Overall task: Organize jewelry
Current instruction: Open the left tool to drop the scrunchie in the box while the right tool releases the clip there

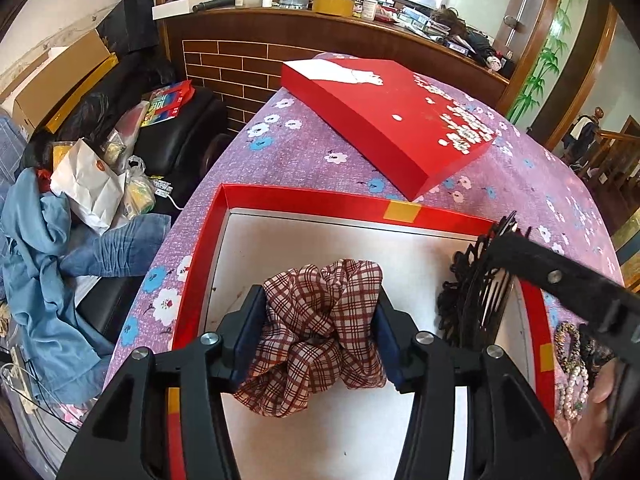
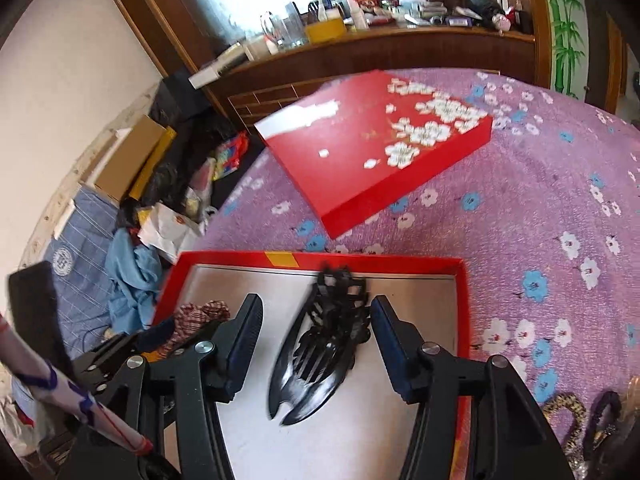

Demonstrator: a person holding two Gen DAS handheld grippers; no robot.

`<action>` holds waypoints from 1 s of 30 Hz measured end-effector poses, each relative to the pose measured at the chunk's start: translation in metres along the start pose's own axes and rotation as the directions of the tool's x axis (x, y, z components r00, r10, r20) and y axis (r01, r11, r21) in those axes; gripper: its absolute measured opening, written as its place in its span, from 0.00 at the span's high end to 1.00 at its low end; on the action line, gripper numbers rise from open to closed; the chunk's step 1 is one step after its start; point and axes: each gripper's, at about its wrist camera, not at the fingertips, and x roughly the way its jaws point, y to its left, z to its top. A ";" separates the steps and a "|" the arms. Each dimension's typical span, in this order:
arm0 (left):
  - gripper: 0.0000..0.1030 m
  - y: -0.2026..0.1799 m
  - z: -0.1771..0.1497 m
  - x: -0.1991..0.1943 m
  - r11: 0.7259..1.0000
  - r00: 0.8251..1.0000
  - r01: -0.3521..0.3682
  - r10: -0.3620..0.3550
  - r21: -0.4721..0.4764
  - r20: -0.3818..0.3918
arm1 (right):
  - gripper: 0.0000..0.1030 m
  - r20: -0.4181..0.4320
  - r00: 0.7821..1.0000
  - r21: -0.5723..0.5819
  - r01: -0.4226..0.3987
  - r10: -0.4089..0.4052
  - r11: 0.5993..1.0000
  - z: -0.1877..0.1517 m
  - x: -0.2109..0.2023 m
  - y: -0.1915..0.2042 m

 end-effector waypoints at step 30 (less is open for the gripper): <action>0.32 -0.088 -0.045 -0.088 0.992 0.988 0.061 -0.076 0.114 0.131 | 0.41 0.223 0.975 0.099 -0.023 0.001 0.995 -0.110 -0.186 -0.120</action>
